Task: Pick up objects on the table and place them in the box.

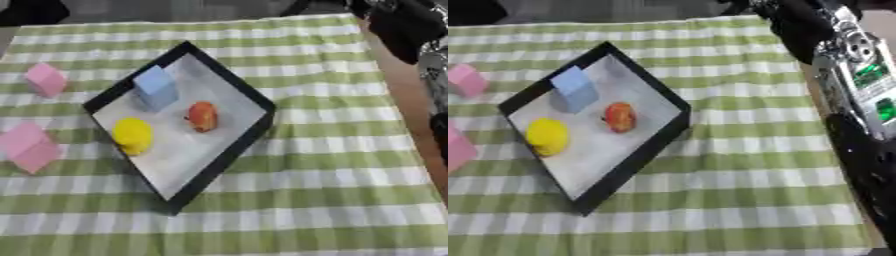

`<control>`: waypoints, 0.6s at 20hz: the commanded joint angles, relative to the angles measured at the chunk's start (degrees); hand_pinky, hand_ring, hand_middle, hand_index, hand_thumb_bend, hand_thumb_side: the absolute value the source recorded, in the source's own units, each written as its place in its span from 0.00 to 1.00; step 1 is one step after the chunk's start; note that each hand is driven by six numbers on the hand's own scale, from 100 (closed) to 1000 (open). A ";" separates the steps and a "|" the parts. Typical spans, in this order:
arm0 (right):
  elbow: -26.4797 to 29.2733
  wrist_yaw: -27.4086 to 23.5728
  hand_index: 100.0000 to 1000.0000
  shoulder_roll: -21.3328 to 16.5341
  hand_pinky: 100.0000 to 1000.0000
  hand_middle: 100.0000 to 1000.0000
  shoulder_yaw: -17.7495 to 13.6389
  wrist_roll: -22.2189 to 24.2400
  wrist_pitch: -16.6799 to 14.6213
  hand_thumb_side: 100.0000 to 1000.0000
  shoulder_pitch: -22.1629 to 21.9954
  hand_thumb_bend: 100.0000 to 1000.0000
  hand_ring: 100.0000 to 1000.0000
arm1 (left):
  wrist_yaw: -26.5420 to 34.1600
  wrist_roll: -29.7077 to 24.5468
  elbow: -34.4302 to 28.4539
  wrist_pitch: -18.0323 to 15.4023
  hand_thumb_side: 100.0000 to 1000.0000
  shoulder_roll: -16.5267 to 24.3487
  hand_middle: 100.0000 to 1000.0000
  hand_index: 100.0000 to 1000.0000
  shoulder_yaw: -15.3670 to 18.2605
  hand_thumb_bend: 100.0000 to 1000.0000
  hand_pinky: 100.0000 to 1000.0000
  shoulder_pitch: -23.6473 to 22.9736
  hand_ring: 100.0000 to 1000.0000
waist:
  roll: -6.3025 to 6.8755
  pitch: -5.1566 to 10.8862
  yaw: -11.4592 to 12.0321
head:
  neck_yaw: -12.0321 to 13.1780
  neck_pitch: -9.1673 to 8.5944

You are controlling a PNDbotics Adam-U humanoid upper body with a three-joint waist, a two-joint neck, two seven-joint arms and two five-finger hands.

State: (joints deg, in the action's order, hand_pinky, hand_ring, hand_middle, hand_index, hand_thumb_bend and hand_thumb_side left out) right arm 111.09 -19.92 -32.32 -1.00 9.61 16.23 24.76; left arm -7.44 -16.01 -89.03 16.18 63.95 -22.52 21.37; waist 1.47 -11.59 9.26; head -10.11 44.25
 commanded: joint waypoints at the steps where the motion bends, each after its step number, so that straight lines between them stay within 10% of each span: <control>1: 0.25 0.37 0.73 -0.88 0.95 0.62 -0.25 0.36 -0.16 0.44 0.90 0.00 0.72 | 0.04 0.71 -0.18 0.38 0.75 1.03 0.74 0.84 0.10 0.66 0.90 1.27 0.80 | 0.03 -0.03 0.12 | 0.46 -0.13; 12: -0.12 0.70 0.73 -0.70 0.95 0.62 -0.18 0.36 -0.07 0.51 0.83 0.00 0.72 | -2.29 0.73 3.87 -0.10 0.73 -2.70 0.74 0.84 -1.95 0.67 0.90 6.41 0.81 | -0.07 -0.06 0.16 | 0.18 -0.13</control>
State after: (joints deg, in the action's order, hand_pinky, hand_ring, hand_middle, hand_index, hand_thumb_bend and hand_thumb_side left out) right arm 110.73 -19.43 -32.27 -0.98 9.93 16.22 24.75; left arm -9.17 -15.12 -85.62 16.16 60.08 -24.58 26.81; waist 1.46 -11.62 9.33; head -9.83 44.25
